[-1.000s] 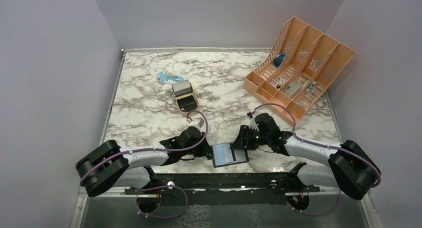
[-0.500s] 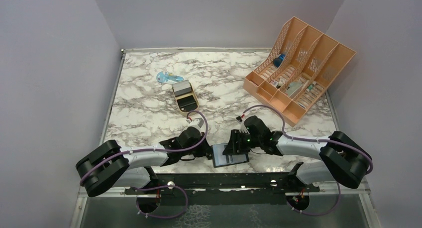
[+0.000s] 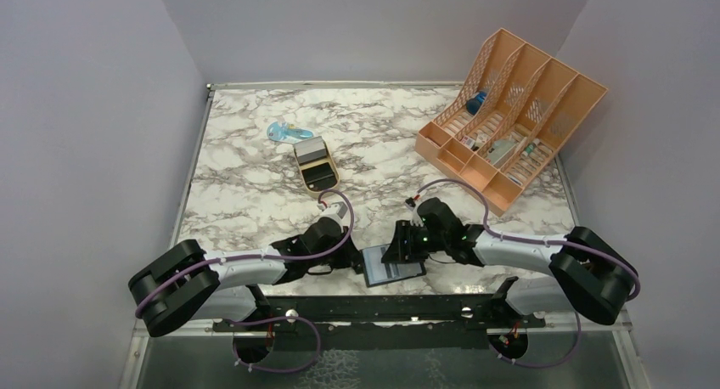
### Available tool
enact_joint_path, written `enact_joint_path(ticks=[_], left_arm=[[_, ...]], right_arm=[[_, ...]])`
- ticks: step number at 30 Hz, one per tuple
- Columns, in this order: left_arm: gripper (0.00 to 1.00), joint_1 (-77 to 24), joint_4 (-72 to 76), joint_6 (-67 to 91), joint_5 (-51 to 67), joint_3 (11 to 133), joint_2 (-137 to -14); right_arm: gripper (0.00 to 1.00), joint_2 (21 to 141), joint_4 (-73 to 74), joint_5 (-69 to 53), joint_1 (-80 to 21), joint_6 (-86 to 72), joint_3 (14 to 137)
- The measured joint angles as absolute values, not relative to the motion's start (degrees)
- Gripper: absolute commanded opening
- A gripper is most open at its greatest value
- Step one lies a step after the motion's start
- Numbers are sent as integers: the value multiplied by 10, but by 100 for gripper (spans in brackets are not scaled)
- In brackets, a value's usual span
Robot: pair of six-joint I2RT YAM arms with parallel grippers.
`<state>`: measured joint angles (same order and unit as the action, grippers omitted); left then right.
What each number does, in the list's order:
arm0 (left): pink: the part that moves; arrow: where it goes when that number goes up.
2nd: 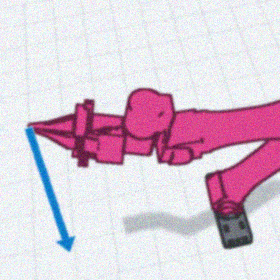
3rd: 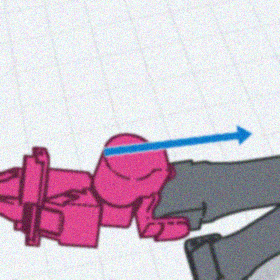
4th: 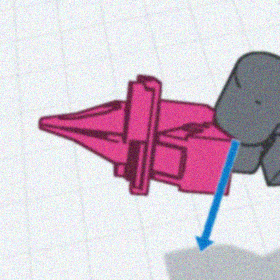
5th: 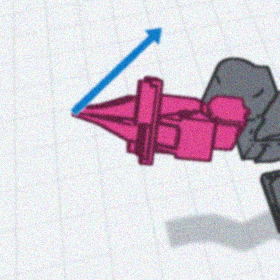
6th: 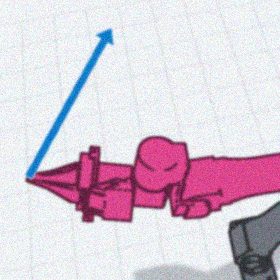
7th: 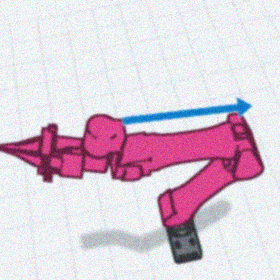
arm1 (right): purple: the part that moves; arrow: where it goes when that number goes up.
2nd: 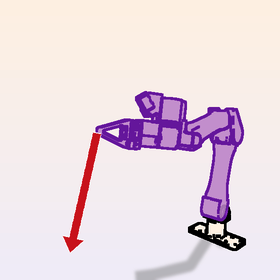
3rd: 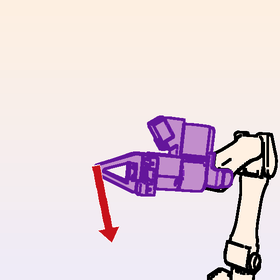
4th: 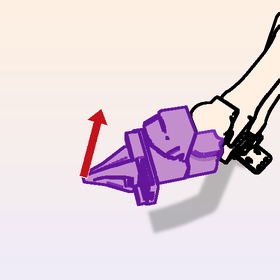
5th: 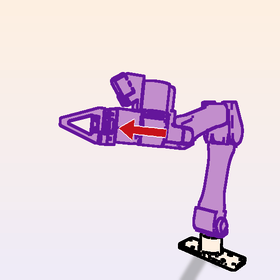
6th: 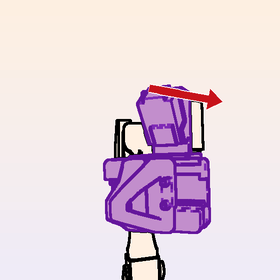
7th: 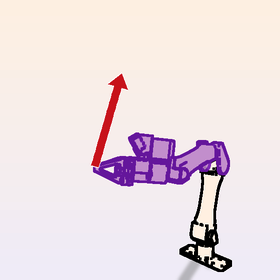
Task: Put the credit cards into the card holder
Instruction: Insert the credit card into the card holder.
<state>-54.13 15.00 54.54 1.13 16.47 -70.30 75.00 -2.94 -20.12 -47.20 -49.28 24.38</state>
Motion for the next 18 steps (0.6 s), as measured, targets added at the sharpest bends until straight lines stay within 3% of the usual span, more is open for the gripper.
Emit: enact_joint_path(ticks=[18], left_arm=[[13, -542, 151, 545, 15, 164, -703]], right_arm=[[45, 788, -28, -194, -483, -493, 278]])
